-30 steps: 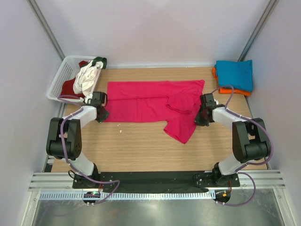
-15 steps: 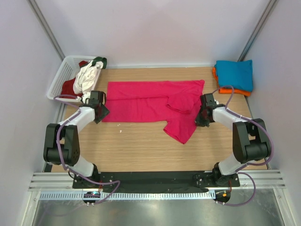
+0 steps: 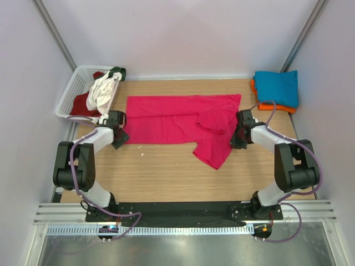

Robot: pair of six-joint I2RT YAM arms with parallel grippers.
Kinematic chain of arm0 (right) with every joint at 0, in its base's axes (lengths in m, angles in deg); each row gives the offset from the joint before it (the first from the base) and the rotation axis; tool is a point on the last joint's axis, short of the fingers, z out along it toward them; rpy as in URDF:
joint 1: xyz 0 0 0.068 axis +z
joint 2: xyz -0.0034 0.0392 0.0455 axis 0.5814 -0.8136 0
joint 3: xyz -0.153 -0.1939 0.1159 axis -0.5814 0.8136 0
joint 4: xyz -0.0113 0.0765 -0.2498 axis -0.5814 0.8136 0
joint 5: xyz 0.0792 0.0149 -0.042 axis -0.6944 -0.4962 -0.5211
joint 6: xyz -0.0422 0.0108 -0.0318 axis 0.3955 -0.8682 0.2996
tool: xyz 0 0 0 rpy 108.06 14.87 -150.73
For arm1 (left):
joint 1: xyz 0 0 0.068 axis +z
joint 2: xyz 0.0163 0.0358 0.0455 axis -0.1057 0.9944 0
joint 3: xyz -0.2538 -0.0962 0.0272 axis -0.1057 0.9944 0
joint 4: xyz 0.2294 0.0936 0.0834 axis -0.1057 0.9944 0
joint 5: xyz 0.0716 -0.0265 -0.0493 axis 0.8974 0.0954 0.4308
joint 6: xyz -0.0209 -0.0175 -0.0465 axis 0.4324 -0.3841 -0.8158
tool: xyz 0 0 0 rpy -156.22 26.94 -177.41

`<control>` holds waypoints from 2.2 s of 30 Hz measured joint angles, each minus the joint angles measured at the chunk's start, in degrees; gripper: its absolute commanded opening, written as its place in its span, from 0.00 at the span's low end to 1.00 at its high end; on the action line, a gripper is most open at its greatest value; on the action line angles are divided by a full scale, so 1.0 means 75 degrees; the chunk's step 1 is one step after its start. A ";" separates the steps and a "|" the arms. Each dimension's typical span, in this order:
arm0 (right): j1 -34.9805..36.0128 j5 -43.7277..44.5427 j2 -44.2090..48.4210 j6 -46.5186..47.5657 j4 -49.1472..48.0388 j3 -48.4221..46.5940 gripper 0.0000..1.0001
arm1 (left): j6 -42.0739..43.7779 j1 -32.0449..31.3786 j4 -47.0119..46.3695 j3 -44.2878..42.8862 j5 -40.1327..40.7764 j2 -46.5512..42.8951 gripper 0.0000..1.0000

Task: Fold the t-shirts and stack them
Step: Fold the tshirt

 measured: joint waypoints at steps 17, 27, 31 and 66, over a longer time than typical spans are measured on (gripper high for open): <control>0.0000 -0.0020 0.0117 -0.0015 0.0306 -0.0417 0.01 | -0.0149 -0.0015 -0.0201 -0.0122 0.0262 0.0143 0.00; -0.0265 -0.0137 0.0388 -0.0090 0.0860 -0.1827 0.01 | -0.0329 -0.0029 0.0507 -0.0574 0.0982 -0.0979 0.00; -0.0452 -0.0184 0.0341 -0.0085 0.0976 -0.2495 0.01 | -0.0358 -0.0044 0.0606 -0.1113 0.1139 -0.0854 0.00; -0.0766 -0.0452 -0.4089 0.1107 0.1233 -0.6674 0.01 | -0.0012 -0.0044 0.0656 -0.4438 0.1883 0.2771 0.00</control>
